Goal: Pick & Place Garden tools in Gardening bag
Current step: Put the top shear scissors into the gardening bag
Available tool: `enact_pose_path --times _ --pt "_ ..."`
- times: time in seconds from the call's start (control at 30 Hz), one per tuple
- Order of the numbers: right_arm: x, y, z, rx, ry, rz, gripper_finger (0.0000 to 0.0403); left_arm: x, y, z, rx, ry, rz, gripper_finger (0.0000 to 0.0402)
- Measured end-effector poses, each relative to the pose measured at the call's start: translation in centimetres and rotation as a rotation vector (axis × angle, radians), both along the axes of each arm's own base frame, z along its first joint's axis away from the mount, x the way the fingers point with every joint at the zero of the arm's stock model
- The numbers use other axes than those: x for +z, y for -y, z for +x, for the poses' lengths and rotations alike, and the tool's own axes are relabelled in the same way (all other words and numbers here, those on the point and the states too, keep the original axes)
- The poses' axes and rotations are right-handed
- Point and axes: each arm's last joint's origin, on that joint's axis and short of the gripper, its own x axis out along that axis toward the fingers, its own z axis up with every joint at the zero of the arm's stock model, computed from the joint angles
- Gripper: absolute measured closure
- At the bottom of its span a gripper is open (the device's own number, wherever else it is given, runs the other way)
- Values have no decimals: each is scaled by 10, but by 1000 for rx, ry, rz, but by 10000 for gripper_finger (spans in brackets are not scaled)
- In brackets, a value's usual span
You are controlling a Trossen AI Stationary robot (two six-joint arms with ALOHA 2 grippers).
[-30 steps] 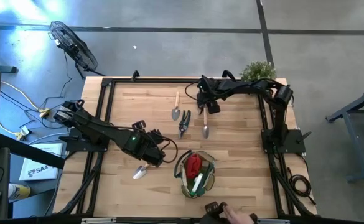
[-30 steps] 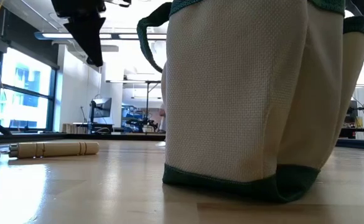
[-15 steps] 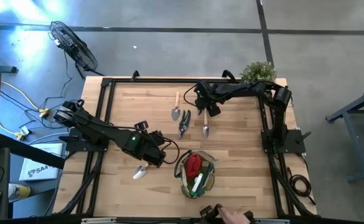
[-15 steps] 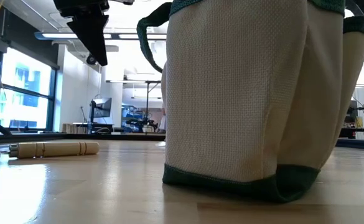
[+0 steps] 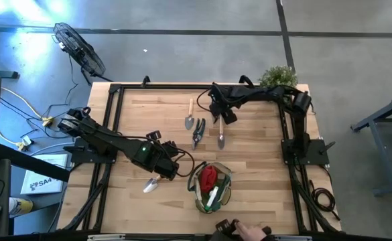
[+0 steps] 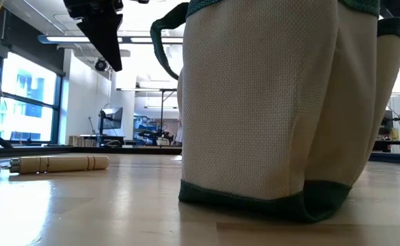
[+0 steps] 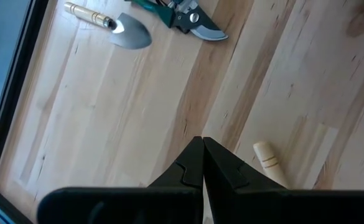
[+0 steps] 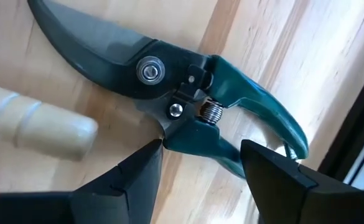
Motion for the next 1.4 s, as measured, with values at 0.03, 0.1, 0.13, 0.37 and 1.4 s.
enact_pose_path --times 0.03,0.1,0.13,0.37,1.4 --pt "0 1 1 -12 0 13 190 0 0 0 0 2 -1 402" --pt "2 1 2 -39 -1 42 190 0 0 0 0 5 -3 402" --pt "2 1 3 -50 -8 55 190 0 0 0 -1 4 -3 402" --pt "2 2 1 -135 -10 136 211 0 0 0 -2 4 -5 402" --pt "97 -64 6 -448 287 26 373 1 14 5 2 87 -140 402"
